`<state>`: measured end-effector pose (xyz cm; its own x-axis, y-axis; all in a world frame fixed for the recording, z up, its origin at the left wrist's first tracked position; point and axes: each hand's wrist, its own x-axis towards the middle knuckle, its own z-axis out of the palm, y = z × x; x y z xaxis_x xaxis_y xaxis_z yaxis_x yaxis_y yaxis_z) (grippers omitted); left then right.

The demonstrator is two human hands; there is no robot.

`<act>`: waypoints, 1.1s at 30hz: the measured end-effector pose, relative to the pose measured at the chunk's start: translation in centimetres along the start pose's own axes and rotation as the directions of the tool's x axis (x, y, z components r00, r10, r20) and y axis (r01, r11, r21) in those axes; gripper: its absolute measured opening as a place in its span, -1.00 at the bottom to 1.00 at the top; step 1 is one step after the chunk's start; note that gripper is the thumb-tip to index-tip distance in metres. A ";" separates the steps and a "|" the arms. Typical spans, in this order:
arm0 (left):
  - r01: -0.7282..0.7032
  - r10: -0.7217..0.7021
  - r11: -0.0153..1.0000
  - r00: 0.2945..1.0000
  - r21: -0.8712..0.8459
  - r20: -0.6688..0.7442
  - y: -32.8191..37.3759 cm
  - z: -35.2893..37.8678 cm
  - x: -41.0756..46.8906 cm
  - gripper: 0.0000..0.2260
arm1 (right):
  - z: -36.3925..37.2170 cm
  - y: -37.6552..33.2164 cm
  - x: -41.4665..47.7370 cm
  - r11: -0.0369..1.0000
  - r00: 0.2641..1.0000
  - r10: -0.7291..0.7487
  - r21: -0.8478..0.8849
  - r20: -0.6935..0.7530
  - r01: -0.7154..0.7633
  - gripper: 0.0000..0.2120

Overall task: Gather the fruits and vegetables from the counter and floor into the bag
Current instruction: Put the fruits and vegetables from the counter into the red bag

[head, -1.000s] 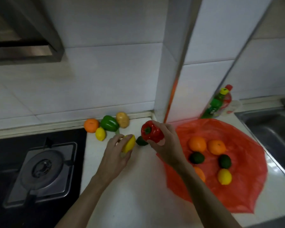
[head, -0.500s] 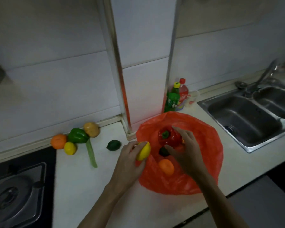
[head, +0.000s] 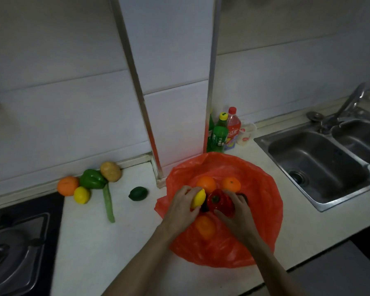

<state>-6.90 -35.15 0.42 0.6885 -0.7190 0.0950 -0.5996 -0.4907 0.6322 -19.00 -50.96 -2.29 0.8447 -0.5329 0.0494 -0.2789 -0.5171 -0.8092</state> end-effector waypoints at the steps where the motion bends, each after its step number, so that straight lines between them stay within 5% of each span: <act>1: 0.017 -0.017 1.000 1.000 0.005 0.008 -0.1 0.2 0.3 -0.57 | 0.2 0.4 0.2 1.000 1.000 0.005 -0.010 0.019 -0.005 -0.40; 14: 0.127 -0.140 0.983 0.986 0.134 0.089 -3.3 1.9 0.3 -0.67 | 0.2 3.3 1.7 1.000 0.996 0.027 -0.013 0.083 -0.026 -0.40; 23: 0.160 -0.183 0.970 0.975 0.181 0.123 -3.5 2.6 0.4 -0.57 | -0.6 4.4 2.3 0.995 0.985 0.058 -0.084 0.160 -0.045 -0.35; 33: 0.169 -0.157 0.982 0.978 0.087 -0.135 -2.1 -2.8 -2.0 -0.60 | -1.8 0.7 3.8 0.988 0.987 -0.048 -0.140 0.152 0.069 -0.40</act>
<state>-5.90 -31.29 1.00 0.8227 -0.5599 0.0977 -0.5076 -0.6464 0.5696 -16.79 -54.50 -1.63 0.9166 -0.3998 -0.0017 -0.2811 -0.6414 -0.7139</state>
